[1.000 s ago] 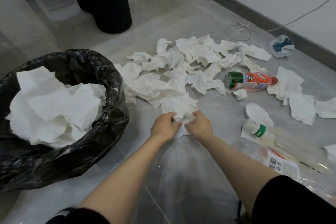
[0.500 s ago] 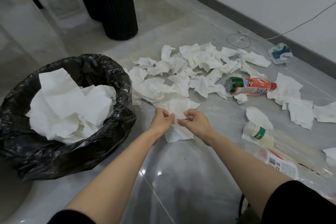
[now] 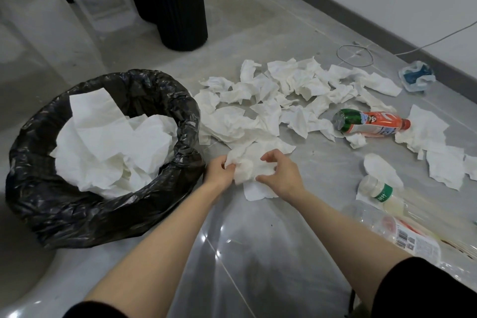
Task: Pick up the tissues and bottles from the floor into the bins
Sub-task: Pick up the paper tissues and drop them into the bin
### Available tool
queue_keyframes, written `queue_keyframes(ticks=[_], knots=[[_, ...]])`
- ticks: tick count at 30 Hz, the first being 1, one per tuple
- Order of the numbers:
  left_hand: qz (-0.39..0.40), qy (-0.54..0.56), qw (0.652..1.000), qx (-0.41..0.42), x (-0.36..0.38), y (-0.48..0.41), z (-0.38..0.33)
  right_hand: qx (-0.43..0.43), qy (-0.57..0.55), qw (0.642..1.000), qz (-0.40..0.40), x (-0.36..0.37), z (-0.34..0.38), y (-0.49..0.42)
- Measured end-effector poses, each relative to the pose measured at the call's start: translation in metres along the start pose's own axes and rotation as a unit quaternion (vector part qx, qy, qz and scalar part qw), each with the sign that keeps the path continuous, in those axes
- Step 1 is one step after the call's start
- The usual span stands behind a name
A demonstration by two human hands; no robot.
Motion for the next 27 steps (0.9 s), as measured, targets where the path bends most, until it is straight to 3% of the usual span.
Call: queue_keyframes(ticks=[4,6,15,18,22,27], knots=[[-0.02,-0.023,1.0,-0.005,-0.003,-0.005,0.004,0.004,0.195,0.975,0.104,0.012,-0.015,-0.001],[-0.012,-0.018,1.0,-0.016,-0.003,-0.005,0.007,-0.004,0.251,0.96,0.12,0.018,-0.02,0.0],[0.028,-0.01,0.995,-0.093,-0.001,-0.004,0.012,0.011,0.318,0.933,0.166,0.021,-0.027,0.004],[0.045,-0.017,0.996,-0.075,-0.002,0.006,0.003,-0.019,0.262,0.954,0.147,0.005,-0.018,0.013],[0.073,-0.018,0.996,-0.041,-0.003,0.023,-0.022,-0.003,0.113,0.993,0.046,-0.022,0.002,0.017],[0.076,-0.011,0.997,-0.005,-0.019,0.04,-0.069,-0.035,-0.028,0.997,-0.064,-0.062,0.061,0.028]])
Point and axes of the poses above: each hand's wrist, its own y-axis away from the middle knuckle, its own x-axis out of the palm, z = x × y, the point moved 3 cm from there along -y, towards the middle knuckle
